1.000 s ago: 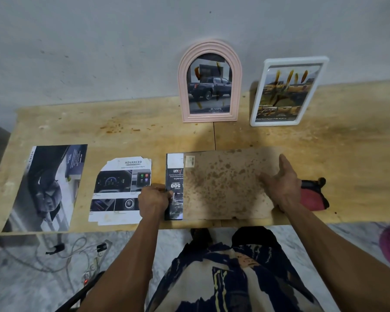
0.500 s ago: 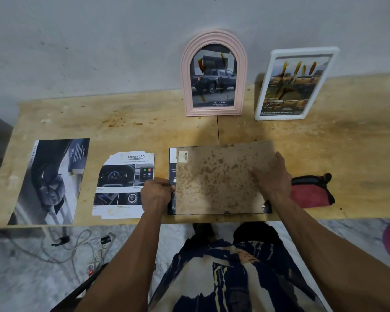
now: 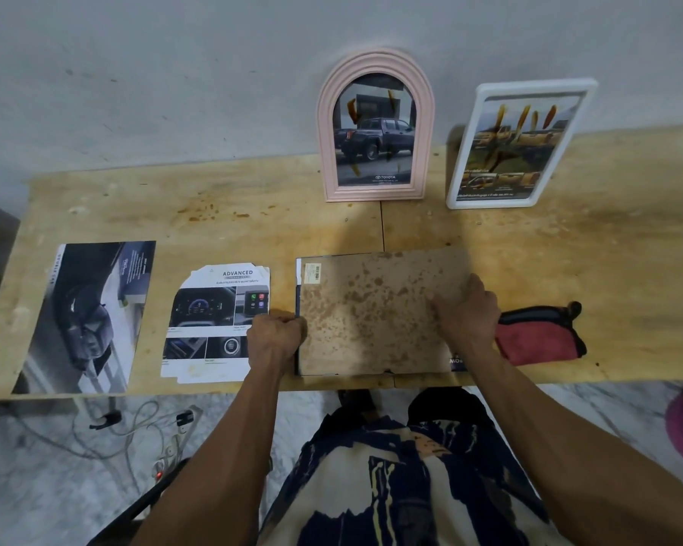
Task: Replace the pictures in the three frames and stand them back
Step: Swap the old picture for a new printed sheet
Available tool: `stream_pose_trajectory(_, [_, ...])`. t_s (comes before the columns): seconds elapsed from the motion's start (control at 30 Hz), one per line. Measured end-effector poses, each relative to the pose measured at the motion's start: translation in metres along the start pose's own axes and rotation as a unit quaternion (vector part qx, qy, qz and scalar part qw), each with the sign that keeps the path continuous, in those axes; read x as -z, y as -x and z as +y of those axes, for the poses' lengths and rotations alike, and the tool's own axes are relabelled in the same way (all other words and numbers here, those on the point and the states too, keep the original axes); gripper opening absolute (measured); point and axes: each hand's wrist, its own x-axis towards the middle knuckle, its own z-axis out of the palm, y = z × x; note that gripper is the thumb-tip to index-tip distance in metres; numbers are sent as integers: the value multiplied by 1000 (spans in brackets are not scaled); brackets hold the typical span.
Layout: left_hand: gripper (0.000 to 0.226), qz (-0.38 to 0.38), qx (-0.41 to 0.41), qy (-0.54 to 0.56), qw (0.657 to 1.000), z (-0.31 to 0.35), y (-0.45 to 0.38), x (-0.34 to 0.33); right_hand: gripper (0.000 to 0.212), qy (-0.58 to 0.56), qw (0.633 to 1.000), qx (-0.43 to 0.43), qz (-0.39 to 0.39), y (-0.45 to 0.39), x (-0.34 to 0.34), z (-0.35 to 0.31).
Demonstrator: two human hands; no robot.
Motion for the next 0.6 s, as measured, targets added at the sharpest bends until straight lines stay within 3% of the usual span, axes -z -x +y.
stream_pose_trajectory(0.27, [41, -21, 10, 16, 1000, 2, 4, -1, 86, 0, 1000, -7, -14, 2, -3, -1])
stream_pose_trajectory(0.4, [31, -17, 3, 1, 1000, 3, 9, -4, 91, 41, 999, 6, -21, 1, -3, -1])
stream_pose_trajectory(0.5, [28, -8, -17, -57, 998, 12, 16, -6, 91, 117, 990, 66, -44, -1, -4, -4])
stream_pose_trajectory(0.53, [35, -9, -25, -83, 996, 16, 17, -8, 89, 152, 982, 91, -58, -2, -4, -4])
stream_pose_trajectory(0.6, [71, -26, -50, -136, 989, 22, 22, -12, 85, 210, 964, 129, -101, -5, -7, -4])
